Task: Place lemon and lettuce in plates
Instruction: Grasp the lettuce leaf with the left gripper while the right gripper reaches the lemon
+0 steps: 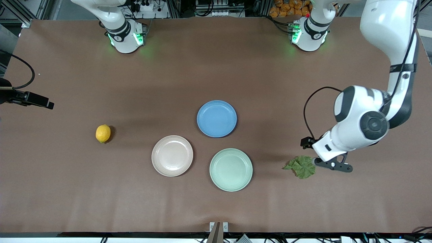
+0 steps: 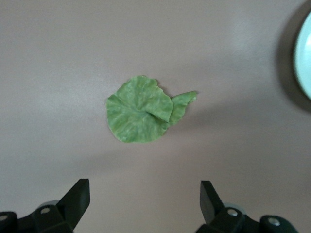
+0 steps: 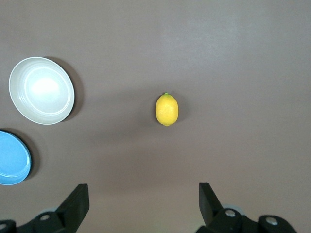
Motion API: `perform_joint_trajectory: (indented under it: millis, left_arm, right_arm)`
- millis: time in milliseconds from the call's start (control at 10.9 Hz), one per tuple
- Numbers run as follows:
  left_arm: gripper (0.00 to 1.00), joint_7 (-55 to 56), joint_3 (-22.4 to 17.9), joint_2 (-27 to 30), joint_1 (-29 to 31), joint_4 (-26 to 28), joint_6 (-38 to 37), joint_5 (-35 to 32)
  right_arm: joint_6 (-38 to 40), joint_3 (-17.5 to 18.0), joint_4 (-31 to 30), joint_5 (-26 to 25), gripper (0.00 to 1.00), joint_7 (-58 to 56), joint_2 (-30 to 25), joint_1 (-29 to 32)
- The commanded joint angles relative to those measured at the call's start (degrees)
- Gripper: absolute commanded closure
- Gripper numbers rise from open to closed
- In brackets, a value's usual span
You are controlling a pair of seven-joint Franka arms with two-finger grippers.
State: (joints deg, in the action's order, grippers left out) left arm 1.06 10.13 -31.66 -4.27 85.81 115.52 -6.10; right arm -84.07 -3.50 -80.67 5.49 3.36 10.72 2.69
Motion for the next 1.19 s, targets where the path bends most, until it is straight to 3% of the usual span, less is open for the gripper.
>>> perform_joint_trajectory:
  millis: [0, 732, 1098]
  left_arm:
    - [0.0, 1.05, -0.47, -3.57, -0.31, -0.65, 3.12, -3.83]
    - [0.0, 1.05, -0.55, -14.12, 0.04, -1.09, 17.35, -3.57]
    - [0.0, 1.31, -0.64, -16.94, 0.14, -1.17, 19.91, -3.13]
  right_arm:
    - [-1.7, 0.43, -2.72, 1.1, 0.0, -0.19, -0.79, 0.38]
    - [-7.07, 0.51, -8.09, 1.1, 0.0, -0.19, -1.32, 0.21]
    - [-9.79, 0.6, -10.55, 1.01, 0.0, -0.28, -1.67, 0.12]
